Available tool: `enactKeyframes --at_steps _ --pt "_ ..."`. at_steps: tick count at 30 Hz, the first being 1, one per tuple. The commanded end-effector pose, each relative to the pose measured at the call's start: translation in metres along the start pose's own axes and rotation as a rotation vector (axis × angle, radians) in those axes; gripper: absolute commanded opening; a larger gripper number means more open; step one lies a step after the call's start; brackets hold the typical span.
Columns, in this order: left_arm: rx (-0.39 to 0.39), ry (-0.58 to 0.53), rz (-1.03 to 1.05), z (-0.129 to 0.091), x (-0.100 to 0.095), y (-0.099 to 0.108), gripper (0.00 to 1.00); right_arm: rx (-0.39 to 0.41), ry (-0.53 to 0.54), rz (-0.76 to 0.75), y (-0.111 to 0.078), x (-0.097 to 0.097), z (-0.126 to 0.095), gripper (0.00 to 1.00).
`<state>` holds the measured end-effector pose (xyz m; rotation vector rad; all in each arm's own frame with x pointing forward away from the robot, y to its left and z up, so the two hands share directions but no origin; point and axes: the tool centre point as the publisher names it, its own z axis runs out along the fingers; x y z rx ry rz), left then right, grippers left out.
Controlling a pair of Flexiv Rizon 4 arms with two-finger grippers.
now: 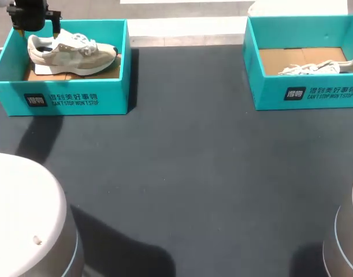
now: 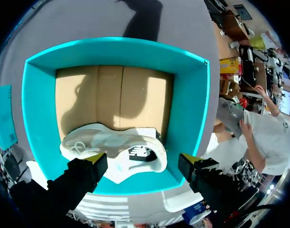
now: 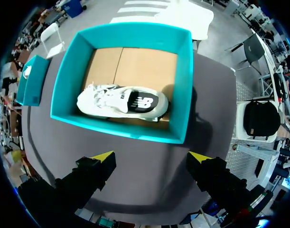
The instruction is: Take the shoe out of the shoebox, open the shoe tongue, remove and reinsert the insole, then place the shoe into the shoebox
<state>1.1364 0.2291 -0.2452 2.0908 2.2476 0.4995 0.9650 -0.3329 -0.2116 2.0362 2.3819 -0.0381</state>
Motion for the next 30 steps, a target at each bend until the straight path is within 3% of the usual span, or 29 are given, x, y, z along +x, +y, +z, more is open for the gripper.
enactKeyframes --at_steps 1,5,7,10,14,30 --pt "0.031 -0.017 0.004 0.02 0.004 0.022 1.0 -0.002 -0.001 0.001 -0.001 0.001 0.0 1.0" --pt "0.056 -0.016 -0.007 0.034 0.01 0.031 1.0 -0.002 -0.001 0.001 -0.001 0.001 0.0 1.0" --pt "0.065 -0.015 -0.014 0.04 0.013 0.035 0.91 -0.002 -0.001 0.001 -0.001 0.001 0.0 1.0" --pt "0.086 -0.004 -0.026 0.046 0.017 0.039 0.85 -0.002 -0.001 0.001 -0.001 0.001 0.0 1.0" --pt "0.106 0.0 -0.048 0.051 0.021 0.042 0.5 -0.002 -0.001 0.001 -0.001 0.001 0.0 1.0" --pt "0.143 -0.001 -0.068 0.073 0.037 0.042 0.47 -0.002 -0.001 0.001 -0.001 0.001 0.0 1.0"
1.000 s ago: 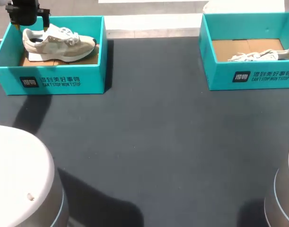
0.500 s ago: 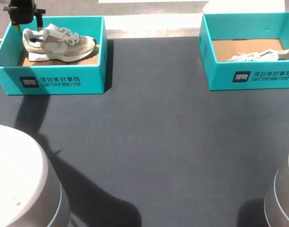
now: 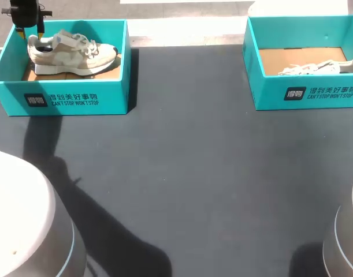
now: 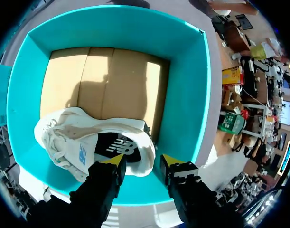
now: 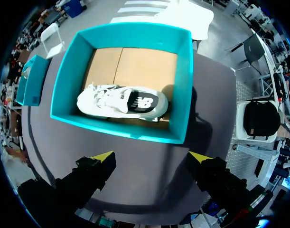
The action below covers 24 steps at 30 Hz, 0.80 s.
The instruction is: Take the shoe out of the shoebox, open the shoe tongue, remove and reinsert the insole, then place the shoe into the shoebox
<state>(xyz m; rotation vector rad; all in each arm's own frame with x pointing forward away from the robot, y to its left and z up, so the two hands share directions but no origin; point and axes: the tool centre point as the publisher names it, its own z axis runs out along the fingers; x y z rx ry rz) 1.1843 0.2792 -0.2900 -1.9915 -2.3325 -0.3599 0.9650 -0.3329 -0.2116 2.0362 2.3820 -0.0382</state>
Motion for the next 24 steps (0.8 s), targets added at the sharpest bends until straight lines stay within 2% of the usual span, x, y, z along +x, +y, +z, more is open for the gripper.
enactKeyframes --at_steps 1,8,9,12,24 --pt "0.015 0.002 0.003 0.011 0.002 0.007 0.47 -0.003 -0.001 0.001 -0.001 0.001 0.0 1.0" --pt "0.02 0.003 0.013 0.021 0.004 0.011 0.5 -0.003 -0.001 0.001 -0.001 0.001 0.0 1.0" --pt "0.02 0.001 0.016 0.022 0.004 0.011 0.58 -0.003 -0.001 0.001 -0.001 0.001 0.0 1.0" --pt "0.023 -0.004 0.026 0.025 0.003 0.012 0.66 -0.003 -0.001 0.001 -0.001 0.001 0.0 1.0" --pt "0.057 -0.011 0.04 0.046 0.001 0.015 0.63 -0.003 -0.001 0.001 -0.001 0.001 0.0 1.0"
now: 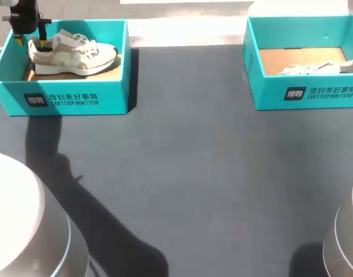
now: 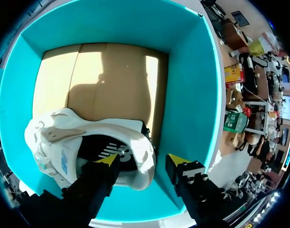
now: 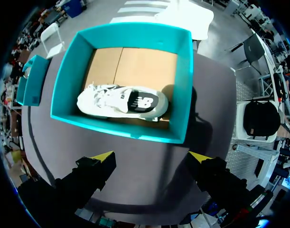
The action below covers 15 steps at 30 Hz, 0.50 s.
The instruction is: Take the shoe out of the shoebox, open the shoe tongue, remove and reinsert the insole, then place the shoe into the shoebox
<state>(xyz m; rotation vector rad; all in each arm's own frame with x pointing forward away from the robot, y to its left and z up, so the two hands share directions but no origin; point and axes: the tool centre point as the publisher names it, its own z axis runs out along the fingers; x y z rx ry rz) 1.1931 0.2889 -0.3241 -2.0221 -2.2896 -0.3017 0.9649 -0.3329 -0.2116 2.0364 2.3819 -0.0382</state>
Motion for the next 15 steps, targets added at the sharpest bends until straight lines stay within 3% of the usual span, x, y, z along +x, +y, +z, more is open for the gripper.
enactKeyframes --at_steps 1,5,15 --pt "0.024 0.006 0.005 0.011 0.0 0.01 0.63 -0.003 -0.001 0.001 -0.001 0.001 0.0 1.0" --pt "0.025 0.007 0.007 0.017 0.001 0.013 0.66 -0.003 -0.001 0.001 -0.001 0.001 0.0 1.0" --pt "0.056 -0.005 0.009 0.032 0.0 0.015 0.58 -0.003 -0.001 0.001 -0.001 0.001 0.0 1.0"
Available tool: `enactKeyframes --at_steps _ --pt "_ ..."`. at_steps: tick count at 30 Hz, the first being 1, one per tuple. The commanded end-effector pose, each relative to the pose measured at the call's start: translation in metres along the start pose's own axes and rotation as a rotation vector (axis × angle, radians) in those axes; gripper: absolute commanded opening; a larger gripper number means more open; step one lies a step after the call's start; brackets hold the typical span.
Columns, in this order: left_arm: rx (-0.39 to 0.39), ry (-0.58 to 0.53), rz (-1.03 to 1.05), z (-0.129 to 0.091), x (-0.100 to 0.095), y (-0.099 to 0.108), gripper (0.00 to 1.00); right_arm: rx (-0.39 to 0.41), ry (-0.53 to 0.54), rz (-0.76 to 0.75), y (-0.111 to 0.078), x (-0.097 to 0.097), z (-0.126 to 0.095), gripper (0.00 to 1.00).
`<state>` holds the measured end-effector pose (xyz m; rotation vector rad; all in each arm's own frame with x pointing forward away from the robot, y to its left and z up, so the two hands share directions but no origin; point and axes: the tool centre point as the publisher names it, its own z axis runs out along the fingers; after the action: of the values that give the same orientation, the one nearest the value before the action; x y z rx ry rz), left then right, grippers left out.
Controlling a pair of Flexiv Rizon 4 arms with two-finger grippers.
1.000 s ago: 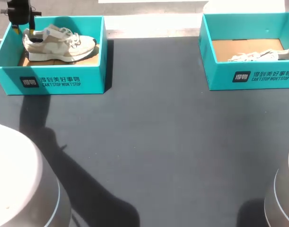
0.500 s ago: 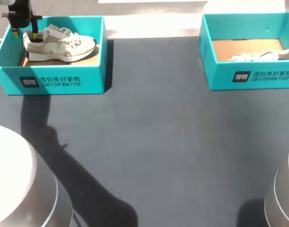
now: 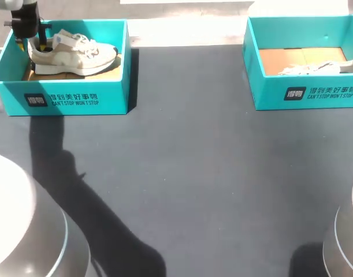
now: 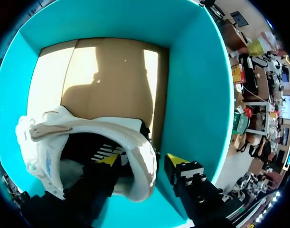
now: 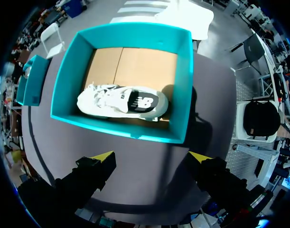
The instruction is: Take the shoe out of the shoebox, open the shoe tongue, remove and reinsert the insole, then place the shoe into the shoebox
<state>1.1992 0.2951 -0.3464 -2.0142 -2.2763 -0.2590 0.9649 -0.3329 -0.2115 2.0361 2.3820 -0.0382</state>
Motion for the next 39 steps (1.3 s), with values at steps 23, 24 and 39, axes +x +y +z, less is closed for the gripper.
enactKeyframes --at_steps 23,24,39 --pt "0.092 0.013 0.04 0.001 0.0 0.0 0.0 -0.003 -0.001 0.001 -0.001 0.001 0.0 1.0" --pt "0.096 0.027 0.044 -0.005 0.001 -0.001 0.0 -0.003 -0.001 0.001 -0.001 0.001 0.0 1.0" --pt "0.104 0.061 0.007 -0.139 0.012 -0.032 0.0 -0.003 -0.001 0.001 -0.001 0.001 0.0 1.0"
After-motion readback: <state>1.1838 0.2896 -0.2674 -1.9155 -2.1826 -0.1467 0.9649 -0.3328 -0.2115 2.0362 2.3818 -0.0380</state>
